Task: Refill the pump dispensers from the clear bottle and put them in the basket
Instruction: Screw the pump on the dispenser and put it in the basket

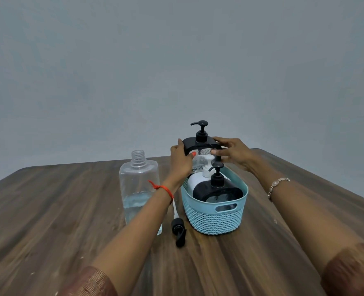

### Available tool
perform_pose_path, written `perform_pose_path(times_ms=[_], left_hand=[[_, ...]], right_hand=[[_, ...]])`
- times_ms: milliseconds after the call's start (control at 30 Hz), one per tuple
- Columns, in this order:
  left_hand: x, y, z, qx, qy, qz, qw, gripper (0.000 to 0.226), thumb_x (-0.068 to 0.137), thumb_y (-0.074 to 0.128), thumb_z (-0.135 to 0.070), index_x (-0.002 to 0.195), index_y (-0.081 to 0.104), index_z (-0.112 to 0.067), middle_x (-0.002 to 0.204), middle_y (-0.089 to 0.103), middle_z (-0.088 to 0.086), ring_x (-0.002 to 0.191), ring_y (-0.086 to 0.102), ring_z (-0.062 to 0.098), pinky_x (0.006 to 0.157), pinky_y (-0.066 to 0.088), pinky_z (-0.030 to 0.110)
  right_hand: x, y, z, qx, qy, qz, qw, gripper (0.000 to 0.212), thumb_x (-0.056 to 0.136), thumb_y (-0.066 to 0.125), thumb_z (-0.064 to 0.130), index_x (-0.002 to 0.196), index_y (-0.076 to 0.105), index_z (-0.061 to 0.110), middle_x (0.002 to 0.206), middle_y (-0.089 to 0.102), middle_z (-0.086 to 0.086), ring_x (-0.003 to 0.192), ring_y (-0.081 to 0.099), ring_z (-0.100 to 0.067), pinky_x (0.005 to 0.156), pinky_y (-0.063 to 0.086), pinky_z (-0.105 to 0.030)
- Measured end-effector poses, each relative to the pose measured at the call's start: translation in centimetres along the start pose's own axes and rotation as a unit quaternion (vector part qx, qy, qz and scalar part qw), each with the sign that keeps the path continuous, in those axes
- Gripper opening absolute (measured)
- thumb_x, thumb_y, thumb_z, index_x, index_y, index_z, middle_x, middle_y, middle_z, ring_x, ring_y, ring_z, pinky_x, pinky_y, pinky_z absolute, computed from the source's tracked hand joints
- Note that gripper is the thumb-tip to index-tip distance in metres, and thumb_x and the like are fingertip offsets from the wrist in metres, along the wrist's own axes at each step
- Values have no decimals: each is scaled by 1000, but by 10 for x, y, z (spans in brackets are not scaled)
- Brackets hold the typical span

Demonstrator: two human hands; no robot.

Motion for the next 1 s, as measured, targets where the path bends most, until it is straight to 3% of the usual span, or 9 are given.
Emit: perform_pose_path(times_ms=[267,400,467,567,633,733,833,900,1000], left_hand=[[-6,7,15,54,-15,2,998,23,91,50,-6,112,54,2,114,61,20,108,55,33,91,46,43],[-13,9,20,61,-29,1,998,21,84,64,-10,101,66,1,100,69,17,95,63,30,83,50,40],[-15,8,20,84,-31,-1,996,20,83,65,-10,96,67,5,92,70,17,86,61,27,70,46,31],[-18,7,14,135,-27,3,990,10,84,59,-4,82,64,4,63,55,6,73,50,21,45,30,18],[-19,7,12,171,-27,4,985,12,86,54,-2,74,59,-1,61,49,3,73,50,24,45,28,21],[-20,9,11,231,-21,23,972,17,91,46,-1,91,60,9,97,63,23,93,59,37,60,33,24],[-21,10,9,274,-15,53,960,24,95,43,-5,107,55,13,118,56,29,109,54,39,74,38,35],[-22,9,7,288,-11,72,955,27,97,41,-8,111,53,13,123,53,29,113,51,38,83,38,36],[-24,8,5,296,-11,95,950,29,98,40,-8,108,53,15,120,55,30,111,52,39,83,38,37]], right_hand=[[-7,2,-11,-121,46,-15,992,51,79,68,-3,127,52,1,112,63,-12,95,64,-25,84,56,-39],[-9,5,-17,-169,54,-30,984,35,77,69,-5,112,64,-3,67,68,-2,50,56,-2,44,46,-12],[-8,5,-19,-210,48,-45,975,24,79,65,-6,103,66,-8,45,58,11,35,45,3,39,37,-9],[-11,4,-17,-304,45,-29,951,19,84,63,4,83,63,-15,33,48,20,34,40,3,40,33,-10],[-17,5,-15,-354,42,-9,934,28,88,59,10,64,54,-5,34,48,18,44,38,1,46,29,-16],[-21,10,-13,-416,21,-2,909,43,92,51,10,52,36,15,51,39,5,51,30,-7,48,22,-21],[-25,13,-14,-444,23,4,896,38,93,46,7,55,39,9,57,37,-3,52,28,-12,49,23,-24],[-25,15,-15,-455,34,13,890,27,93,43,4,76,57,-12,63,51,-18,57,34,-15,54,28,-28],[-21,15,-16,-459,54,24,886,31,87,36,-4,111,50,-17,101,61,-35,69,40,-21,64,29,-31]])
Point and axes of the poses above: each hand's wrist, its own x-axis towards the middle knuckle, its own y-axis out of the palm, z = x × y, the point moved 1 cm from there along x, towards the middle knuckle
